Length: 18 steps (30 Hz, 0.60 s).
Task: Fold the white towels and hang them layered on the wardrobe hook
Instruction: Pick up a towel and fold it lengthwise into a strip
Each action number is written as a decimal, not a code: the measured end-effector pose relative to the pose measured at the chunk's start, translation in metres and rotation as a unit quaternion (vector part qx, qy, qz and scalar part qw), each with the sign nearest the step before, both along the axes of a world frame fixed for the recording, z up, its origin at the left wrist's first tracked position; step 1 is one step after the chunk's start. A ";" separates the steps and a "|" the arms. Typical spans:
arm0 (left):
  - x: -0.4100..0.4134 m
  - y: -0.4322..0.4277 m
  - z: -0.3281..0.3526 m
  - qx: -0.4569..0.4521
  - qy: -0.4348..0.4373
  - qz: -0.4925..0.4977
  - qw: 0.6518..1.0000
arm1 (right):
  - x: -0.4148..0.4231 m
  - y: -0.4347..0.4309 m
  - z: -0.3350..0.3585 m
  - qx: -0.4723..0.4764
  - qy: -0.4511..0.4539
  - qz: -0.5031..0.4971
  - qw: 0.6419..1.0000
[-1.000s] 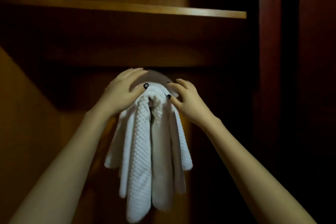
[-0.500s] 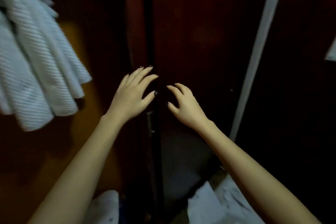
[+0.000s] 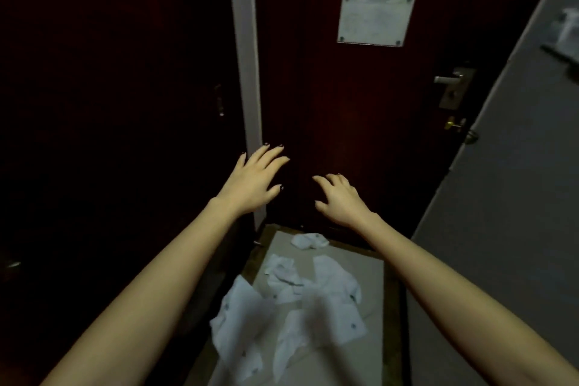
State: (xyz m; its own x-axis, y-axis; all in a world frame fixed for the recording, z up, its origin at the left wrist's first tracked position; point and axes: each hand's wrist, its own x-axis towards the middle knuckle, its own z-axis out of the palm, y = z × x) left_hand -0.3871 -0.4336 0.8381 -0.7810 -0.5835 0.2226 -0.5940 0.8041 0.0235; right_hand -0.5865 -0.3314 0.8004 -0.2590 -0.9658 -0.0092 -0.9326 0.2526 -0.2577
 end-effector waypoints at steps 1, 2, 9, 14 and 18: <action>-0.027 -0.005 -0.008 0.014 -0.005 -0.005 1.000 | -0.025 0.000 -0.007 0.017 0.005 -0.010 1.000; -0.053 -0.011 -0.015 0.029 -0.010 -0.009 0.999 | -0.050 -0.002 -0.013 0.034 0.009 -0.018 0.999; -0.210 -0.063 -0.066 0.121 -0.029 0.018 0.992 | -0.210 -0.042 -0.051 0.138 0.022 -0.024 0.990; -0.266 -0.096 -0.102 0.160 -0.037 0.058 0.985 | -0.281 -0.097 -0.072 0.151 0.000 -0.003 0.988; -0.281 -0.128 -0.133 0.165 -0.090 0.069 0.980 | -0.308 -0.144 -0.104 0.167 -0.017 0.034 0.985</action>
